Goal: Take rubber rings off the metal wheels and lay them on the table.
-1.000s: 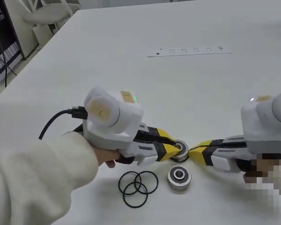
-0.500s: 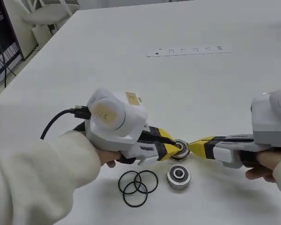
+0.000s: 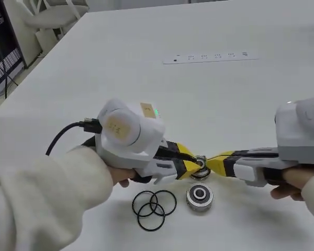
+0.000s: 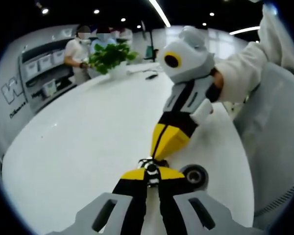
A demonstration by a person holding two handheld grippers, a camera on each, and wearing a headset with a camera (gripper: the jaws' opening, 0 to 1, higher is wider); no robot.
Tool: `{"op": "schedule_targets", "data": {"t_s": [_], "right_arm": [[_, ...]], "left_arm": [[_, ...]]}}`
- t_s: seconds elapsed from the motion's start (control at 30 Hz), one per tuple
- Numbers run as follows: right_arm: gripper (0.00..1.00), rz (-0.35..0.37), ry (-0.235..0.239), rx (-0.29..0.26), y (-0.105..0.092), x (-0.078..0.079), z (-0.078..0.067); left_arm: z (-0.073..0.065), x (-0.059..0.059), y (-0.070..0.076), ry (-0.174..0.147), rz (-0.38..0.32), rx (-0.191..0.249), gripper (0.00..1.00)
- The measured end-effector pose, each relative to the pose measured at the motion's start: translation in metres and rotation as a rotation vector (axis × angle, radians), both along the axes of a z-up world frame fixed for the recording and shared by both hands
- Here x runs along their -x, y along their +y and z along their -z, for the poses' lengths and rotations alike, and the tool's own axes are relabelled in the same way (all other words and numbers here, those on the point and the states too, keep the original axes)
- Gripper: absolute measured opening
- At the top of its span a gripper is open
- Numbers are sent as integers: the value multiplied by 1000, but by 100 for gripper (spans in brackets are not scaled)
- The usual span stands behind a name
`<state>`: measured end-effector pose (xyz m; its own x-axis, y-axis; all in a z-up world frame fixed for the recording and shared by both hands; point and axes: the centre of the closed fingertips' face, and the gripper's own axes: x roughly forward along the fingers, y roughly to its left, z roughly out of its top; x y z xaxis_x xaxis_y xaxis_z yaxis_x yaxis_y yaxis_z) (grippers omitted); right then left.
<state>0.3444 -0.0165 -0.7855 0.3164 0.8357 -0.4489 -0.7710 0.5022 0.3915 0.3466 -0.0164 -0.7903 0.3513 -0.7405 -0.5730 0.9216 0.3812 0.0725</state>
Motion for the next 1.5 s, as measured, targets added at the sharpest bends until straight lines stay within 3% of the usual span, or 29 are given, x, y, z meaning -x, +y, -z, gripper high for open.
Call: {"op": "schedule_targets", "data": {"t_s": [0.07, 0.1, 0.17, 0.23, 0.33, 0.43, 0.63, 0.8, 1.07, 1.2, 1.3, 1.37, 1.43, 1.5], "right_arm": [[0, -28, 3, -51, 7, 4, -9], [0, -16, -2, -36, 6, 2, -10], [0, -41, -61, 19, 4, 0, -8], [0, -42, -34, 0, 6, 3, -9], [0, -40, -36, 7, 5, 2, -9], [0, -37, -29, -4, 5, 2, -13], [0, -45, -37, -13, 6, 3, -23], [0, -69, -38, -17, 11, 7, -29], [0, -127, -36, -19, 22, 17, -41], [0, -155, -28, -15, 28, 22, -43], [0, -180, -32, -9, 33, 28, -45], [0, -190, -36, -6, 35, 30, -46], [0, -208, -23, -13, 39, 34, -47], [0, -224, -20, -6, 42, 38, -46]], "left_arm": [[0, 0, -1, -7, 0, -3, 8], [0, 0, -1, -13, 4, -8, 8], [-1, 0, 0, -14, 14, -20, 6], [-1, 0, 3, -2, 17, -35, 2], [-5, 1, 9, 9, 23, -37, 3], [-22, 0, 12, 16, 14, 9, 12], [-53, 4, 23, -25, 24, 31, 22], [-77, 14, 34, -52, 30, 57, 37], [-110, 33, 75, -84, -13, 86, 53], [-119, 43, 96, -100, -52, 86, 61], [-121, 52, 112, -105, -77, 92, 65], [-119, 61, 122, -92, -97, 105, 69], [-113, 73, 131, -75, -93, 89, 73], [-108, 82, 139, -80, -101, 83, 77]]}}
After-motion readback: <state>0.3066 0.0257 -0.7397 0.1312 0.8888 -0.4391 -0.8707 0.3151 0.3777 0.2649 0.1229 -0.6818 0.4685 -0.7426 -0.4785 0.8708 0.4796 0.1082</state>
